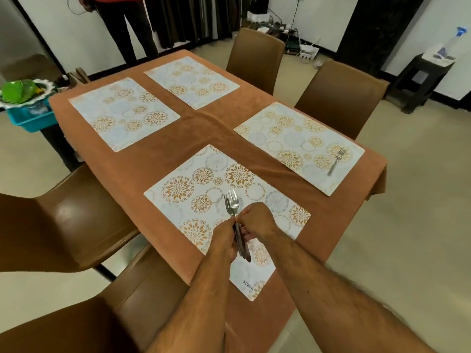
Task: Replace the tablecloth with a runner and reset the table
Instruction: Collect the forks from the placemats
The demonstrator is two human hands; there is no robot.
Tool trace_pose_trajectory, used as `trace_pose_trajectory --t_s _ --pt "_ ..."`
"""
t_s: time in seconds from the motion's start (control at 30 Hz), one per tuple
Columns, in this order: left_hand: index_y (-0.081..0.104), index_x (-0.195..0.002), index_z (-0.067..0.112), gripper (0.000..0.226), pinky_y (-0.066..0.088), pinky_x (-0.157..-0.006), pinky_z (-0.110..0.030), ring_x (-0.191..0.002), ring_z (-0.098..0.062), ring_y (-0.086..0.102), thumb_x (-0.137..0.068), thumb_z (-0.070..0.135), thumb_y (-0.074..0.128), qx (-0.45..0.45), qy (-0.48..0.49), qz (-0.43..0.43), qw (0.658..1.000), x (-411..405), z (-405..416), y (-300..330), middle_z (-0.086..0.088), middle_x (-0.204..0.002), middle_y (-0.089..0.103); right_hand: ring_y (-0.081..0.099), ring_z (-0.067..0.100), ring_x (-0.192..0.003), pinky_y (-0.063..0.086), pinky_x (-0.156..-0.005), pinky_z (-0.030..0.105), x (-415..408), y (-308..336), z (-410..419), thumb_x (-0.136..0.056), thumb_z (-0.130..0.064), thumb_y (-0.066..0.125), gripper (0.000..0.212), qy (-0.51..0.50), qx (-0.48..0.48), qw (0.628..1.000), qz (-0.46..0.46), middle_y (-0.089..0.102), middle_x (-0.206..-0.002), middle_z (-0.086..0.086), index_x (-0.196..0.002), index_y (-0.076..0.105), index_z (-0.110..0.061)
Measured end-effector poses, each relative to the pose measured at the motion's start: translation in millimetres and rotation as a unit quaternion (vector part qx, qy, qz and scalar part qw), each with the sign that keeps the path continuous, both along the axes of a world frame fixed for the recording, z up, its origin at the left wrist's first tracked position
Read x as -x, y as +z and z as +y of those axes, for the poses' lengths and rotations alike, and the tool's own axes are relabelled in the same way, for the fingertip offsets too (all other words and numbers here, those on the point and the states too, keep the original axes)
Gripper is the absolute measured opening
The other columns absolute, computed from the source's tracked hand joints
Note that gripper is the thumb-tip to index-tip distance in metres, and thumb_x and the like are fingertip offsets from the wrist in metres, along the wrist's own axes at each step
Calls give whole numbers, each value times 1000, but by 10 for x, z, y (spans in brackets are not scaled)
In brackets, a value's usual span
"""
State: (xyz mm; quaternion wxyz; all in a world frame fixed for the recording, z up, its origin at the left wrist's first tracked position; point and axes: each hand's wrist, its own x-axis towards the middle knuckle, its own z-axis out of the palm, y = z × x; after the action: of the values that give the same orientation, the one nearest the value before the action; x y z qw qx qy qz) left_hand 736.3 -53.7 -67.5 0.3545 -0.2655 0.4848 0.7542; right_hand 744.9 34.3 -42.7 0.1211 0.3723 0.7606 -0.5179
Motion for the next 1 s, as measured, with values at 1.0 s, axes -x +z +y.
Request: trace_pose_trajectory --t_s 1.0 --pt "57 -95 9 21 50 -66 -31 -61 -16 56 -105 18 41 -16 -7 -51 999 825 3243 -387 -5 -73 57 42 19 -56 31 -25 14 791 -545 4309 -101 -19 53 33 -102 4 989 -105 43 -70 9 -71 41 -9"
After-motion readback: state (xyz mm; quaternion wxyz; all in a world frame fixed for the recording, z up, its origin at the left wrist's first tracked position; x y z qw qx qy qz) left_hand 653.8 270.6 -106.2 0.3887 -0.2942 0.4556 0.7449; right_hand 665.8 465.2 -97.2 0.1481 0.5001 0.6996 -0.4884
